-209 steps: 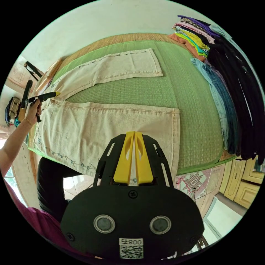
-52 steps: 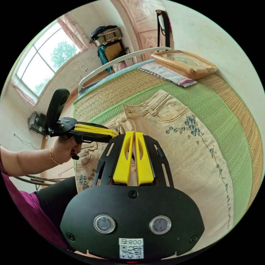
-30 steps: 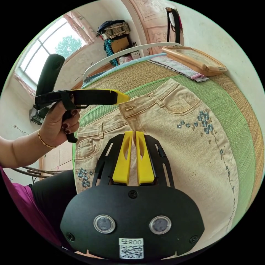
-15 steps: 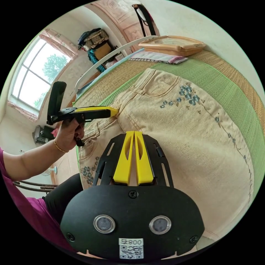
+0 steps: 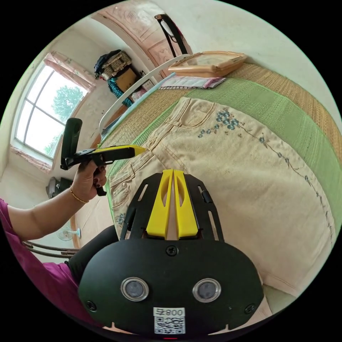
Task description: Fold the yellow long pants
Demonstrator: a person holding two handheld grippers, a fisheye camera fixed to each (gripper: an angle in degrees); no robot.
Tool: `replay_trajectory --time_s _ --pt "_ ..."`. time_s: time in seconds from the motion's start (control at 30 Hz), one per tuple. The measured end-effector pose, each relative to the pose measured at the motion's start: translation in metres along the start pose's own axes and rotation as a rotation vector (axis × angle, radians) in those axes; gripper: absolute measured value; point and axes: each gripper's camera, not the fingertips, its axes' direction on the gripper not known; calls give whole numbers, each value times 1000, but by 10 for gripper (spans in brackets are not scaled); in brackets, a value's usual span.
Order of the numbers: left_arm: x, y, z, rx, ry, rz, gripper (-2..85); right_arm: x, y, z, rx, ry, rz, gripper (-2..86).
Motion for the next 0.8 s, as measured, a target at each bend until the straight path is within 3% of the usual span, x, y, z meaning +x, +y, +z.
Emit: replay_trajectory --time_s 0.17,0.43,0.63,0.8 --pt "64 17 48 -31 85 74 3 43 77 -12 103 -42 113 2" --pt "226 30 186 -194 283 252 22 145 279 -38 248 66 534 11" --pt "419 4 323 -298 328 494 60 206 391 -57 394 286 794 58" --pt "601 -25 455 -356 315 671 75 256 432 -51 428 428 860 73"
